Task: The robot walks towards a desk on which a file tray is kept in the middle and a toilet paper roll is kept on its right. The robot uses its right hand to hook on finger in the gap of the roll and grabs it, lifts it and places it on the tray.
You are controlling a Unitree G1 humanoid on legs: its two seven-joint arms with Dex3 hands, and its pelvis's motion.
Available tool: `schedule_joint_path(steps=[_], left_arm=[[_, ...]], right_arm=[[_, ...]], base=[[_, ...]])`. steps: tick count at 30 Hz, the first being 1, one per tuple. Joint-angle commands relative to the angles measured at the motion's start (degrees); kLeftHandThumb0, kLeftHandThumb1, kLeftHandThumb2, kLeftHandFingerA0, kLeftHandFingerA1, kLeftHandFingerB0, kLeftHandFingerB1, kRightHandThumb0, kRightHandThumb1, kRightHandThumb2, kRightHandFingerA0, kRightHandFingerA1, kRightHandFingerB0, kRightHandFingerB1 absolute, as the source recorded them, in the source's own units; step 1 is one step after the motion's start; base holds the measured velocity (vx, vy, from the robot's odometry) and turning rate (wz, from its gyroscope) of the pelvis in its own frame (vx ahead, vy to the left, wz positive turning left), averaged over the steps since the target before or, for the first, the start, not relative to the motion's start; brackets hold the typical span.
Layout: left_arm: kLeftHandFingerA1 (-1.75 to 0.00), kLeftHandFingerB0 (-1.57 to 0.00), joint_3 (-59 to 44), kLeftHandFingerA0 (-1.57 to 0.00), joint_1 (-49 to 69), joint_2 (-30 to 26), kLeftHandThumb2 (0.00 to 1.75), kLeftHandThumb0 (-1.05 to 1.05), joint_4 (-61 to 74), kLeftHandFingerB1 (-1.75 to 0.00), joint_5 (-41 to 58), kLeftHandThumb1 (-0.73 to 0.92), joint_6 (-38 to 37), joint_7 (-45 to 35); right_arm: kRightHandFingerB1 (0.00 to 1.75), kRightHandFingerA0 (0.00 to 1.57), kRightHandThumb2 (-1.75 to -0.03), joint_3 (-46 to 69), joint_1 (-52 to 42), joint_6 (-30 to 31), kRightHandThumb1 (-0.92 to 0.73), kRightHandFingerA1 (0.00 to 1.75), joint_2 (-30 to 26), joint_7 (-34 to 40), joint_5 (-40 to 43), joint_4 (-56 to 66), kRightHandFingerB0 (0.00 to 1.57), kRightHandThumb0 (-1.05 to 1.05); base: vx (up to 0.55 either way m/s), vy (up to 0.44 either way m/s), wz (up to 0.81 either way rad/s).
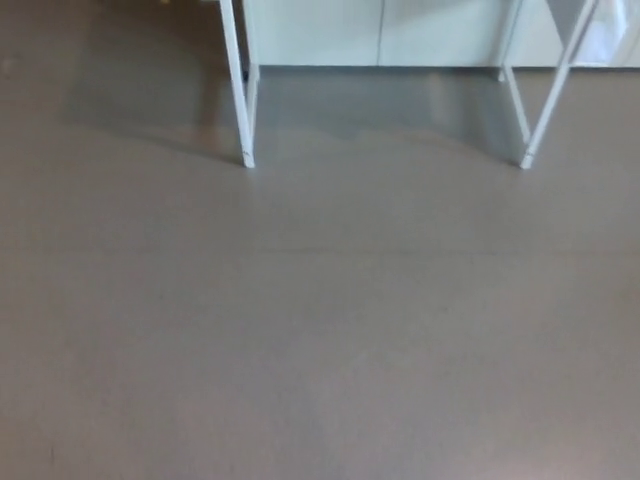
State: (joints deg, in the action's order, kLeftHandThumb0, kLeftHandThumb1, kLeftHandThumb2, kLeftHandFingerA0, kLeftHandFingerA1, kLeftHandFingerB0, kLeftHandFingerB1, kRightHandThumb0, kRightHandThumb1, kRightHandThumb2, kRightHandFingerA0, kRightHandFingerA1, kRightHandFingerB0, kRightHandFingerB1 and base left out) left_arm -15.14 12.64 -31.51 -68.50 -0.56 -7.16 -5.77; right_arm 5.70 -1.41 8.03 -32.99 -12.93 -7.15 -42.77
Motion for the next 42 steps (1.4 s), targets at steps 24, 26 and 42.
schedule_joint_path(steps=[24, 26, 42], left_arm=[[-0.50, -0.34, -0.48, -0.41, 1.02, 0.23, 0.63, -0.45, -0.79, -0.39, 1.48, 0.82, -2.77, 0.26], [-0.50, -0.34, -0.45, -0.41, 1.02, 0.23, 0.63, -0.45, -0.80, -0.39, 1.52, 0.82, -2.80, 0.27], [-0.50, -0.34, -0.32, -0.41, 1.06, 0.17, 0.63, -0.45, -1.03, -0.39, 1.80, 0.82, -2.94, 0.28]], right_arm=[[0.25, 0.28, -0.85, -0.56, 0.83, 1.04, -0.52, 0.54, -1.38, -0.37, 0.05, 0.19, 0.02, -0.51], [0.25, 0.28, -0.85, -0.59, 0.85, 1.05, -0.52, 0.54, -1.40, -0.36, 0.07, 0.17, 0.02, -0.51], [0.25, 0.28, -0.85, -0.89, 1.00, 1.23, -0.52, 0.54, -1.40, -0.30, 0.14, 0.26, 0.02, -0.51]], base=[[0.34, 0.038, -0.03], [0.41, -0.269, 0.16], [0.37, -0.141, 0.05]])
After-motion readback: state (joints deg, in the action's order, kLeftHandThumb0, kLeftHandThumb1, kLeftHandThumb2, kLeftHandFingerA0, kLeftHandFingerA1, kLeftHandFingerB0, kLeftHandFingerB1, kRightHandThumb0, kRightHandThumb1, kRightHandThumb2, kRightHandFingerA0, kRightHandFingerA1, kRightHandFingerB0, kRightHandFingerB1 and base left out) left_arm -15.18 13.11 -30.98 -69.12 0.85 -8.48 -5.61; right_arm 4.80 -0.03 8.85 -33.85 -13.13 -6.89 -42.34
